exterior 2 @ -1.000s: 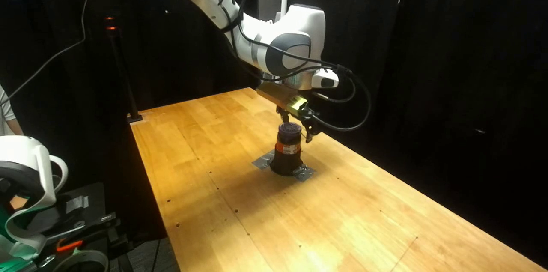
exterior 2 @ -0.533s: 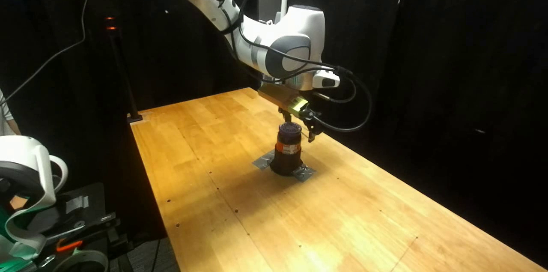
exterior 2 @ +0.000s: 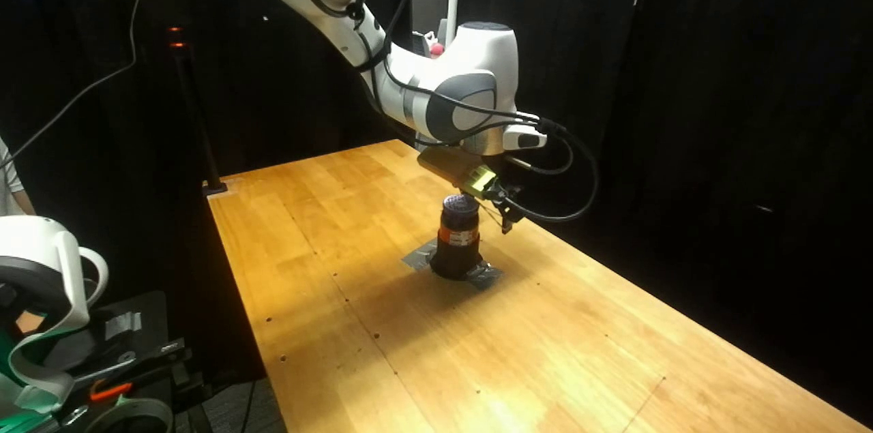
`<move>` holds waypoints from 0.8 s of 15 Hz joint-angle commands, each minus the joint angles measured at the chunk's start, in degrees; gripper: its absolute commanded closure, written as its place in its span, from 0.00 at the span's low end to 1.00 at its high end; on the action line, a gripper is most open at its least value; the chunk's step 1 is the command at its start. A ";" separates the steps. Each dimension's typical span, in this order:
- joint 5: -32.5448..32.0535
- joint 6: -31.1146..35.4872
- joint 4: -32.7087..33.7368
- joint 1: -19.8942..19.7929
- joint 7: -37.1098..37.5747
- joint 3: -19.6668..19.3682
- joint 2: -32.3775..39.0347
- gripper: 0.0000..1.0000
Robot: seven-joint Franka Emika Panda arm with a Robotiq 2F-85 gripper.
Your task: Put a rubber band around the base of the cup
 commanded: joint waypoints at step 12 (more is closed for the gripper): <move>5.83 -16.33 -10.10 -4.86 -11.78 5.29 -9.08 0.00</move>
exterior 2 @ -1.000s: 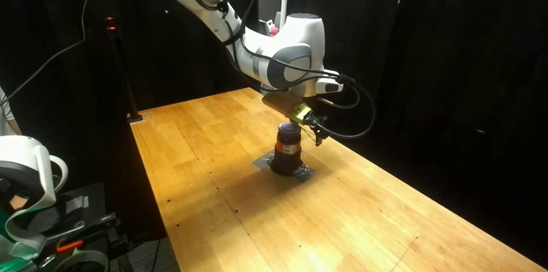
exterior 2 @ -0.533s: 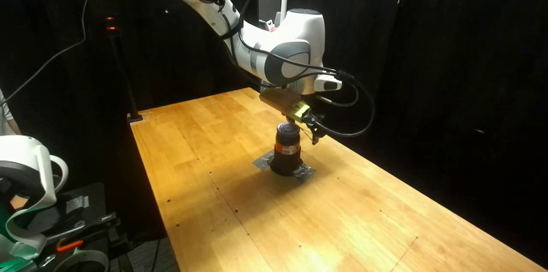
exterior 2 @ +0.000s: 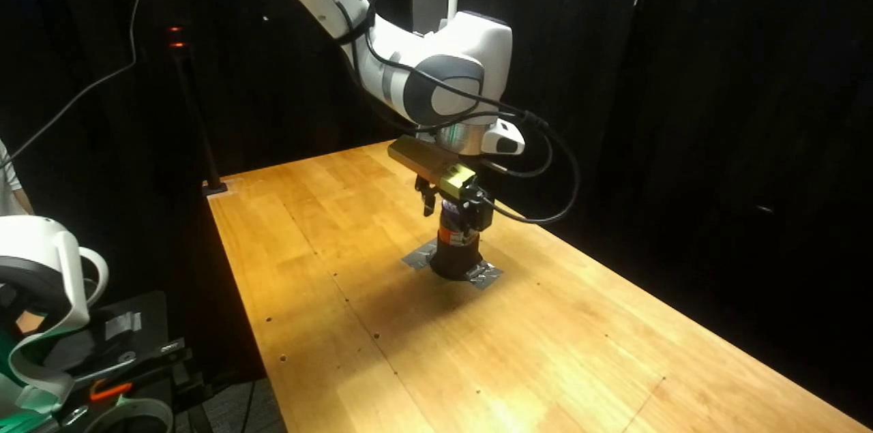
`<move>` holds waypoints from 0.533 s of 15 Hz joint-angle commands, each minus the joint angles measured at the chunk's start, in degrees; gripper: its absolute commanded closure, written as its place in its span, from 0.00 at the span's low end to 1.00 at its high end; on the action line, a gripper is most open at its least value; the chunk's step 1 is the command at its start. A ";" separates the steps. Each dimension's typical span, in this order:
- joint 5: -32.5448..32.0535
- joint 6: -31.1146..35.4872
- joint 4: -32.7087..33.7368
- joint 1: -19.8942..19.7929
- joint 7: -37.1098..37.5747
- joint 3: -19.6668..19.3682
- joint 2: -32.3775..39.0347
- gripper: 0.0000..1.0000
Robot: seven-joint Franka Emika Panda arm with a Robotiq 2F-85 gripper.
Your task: Put a rubber band around the base of the cup
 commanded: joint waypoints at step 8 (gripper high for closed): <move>0.66 5.59 -13.72 -0.94 -2.70 -0.82 -9.98 0.42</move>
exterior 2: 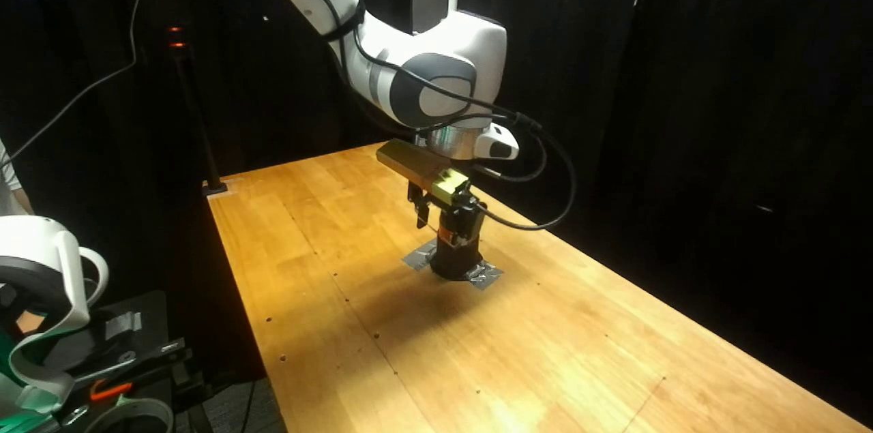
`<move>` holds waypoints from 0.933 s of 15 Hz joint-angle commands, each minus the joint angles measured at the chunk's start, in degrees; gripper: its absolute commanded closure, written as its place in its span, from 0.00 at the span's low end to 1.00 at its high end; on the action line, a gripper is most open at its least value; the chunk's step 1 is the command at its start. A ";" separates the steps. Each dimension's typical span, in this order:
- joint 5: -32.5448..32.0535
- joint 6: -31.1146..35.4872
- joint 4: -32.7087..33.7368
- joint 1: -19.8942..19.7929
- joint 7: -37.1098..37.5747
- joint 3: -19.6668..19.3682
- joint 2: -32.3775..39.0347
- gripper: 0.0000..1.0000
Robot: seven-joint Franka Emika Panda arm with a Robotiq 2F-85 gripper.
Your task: Put a rubber band around the base of the cup
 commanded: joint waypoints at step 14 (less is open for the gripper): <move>46.43 52.60 -21.40 -24.28 -32.38 36.48 -9.26 0.90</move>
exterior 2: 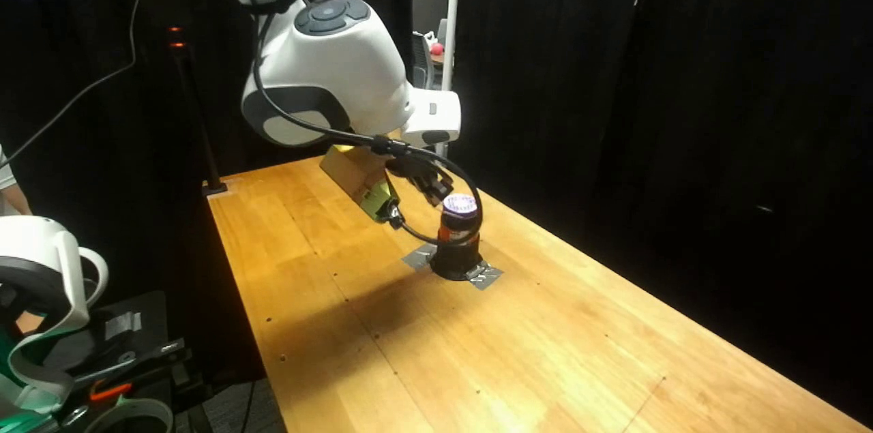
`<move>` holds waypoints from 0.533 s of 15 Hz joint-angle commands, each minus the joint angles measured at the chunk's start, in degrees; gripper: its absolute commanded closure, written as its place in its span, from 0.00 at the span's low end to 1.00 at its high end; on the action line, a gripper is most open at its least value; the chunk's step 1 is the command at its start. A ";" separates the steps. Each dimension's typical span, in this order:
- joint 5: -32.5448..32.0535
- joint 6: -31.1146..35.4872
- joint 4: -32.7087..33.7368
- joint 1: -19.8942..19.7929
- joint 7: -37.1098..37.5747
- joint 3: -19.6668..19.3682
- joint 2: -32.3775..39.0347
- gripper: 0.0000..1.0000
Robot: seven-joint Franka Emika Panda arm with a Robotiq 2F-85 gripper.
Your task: Put a rubber band around the base of the cup
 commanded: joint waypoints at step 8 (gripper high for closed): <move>8.09 9.44 4.17 -16.42 -9.09 22.85 4.94 0.62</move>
